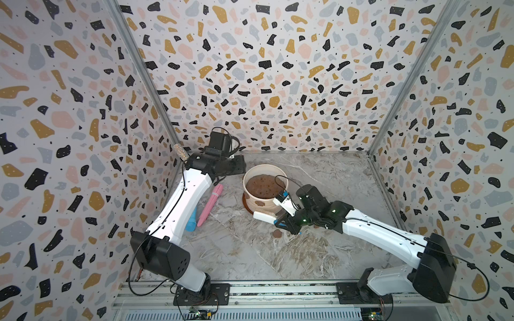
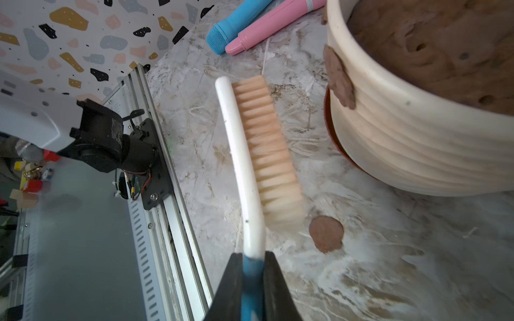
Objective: Scrub the dried mud off the ceramic pot
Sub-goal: Brush off the soil from the pot.
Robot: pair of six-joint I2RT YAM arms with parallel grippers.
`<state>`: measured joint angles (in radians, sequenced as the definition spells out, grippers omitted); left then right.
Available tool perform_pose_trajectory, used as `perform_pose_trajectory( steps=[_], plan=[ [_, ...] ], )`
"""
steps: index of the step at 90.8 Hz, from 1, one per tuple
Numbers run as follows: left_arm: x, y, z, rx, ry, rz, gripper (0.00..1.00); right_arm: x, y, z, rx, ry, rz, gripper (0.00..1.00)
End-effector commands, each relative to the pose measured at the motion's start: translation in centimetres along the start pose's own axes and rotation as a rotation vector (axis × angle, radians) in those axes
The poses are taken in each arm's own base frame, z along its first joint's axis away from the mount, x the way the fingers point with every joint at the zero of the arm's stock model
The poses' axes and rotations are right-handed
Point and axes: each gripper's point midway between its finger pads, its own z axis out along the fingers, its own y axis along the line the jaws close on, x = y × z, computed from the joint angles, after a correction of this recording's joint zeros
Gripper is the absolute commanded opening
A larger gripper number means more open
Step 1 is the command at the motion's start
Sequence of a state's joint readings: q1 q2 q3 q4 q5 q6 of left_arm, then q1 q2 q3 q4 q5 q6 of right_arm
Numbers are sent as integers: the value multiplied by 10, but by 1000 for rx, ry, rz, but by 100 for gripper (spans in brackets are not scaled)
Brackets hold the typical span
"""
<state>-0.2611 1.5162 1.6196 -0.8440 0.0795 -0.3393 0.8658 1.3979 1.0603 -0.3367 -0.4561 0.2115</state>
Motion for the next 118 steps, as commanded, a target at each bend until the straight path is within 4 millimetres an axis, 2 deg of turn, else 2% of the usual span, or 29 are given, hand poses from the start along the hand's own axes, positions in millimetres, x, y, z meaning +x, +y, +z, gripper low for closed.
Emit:
perform_pose_trajectory(
  steps=[1,11,21,37,54,62,77,93,100,104,118],
  plan=[
    [5,29,-15,-1,-33,15,64,-36,-3,-6,48,-91,70,0],
    [26,59,-13,-50,4,-18,65,-40,-17,1,117,-69,92,0],
    [45,73,-9,-58,43,-50,65,-45,-26,8,154,-51,120,0],
    [47,83,-18,-83,-1,-29,66,-45,-45,7,247,-56,187,0],
    [48,82,-23,-78,-13,-16,65,-21,-74,-7,294,-77,311,0],
    [49,82,-22,-74,-12,-17,65,-9,-77,-16,300,-62,321,0],
    [48,87,-23,-103,-14,-12,63,25,-81,-19,307,9,332,0],
    [44,76,-25,-59,-22,55,62,53,-77,-30,301,39,336,0],
    [42,67,-28,-48,-30,136,62,67,-75,-38,309,57,334,0],
    [42,53,-31,0,-31,204,62,75,-72,-44,308,72,332,0],
    [57,-15,-43,294,-13,579,61,95,-62,-70,331,82,326,0]
  ],
)
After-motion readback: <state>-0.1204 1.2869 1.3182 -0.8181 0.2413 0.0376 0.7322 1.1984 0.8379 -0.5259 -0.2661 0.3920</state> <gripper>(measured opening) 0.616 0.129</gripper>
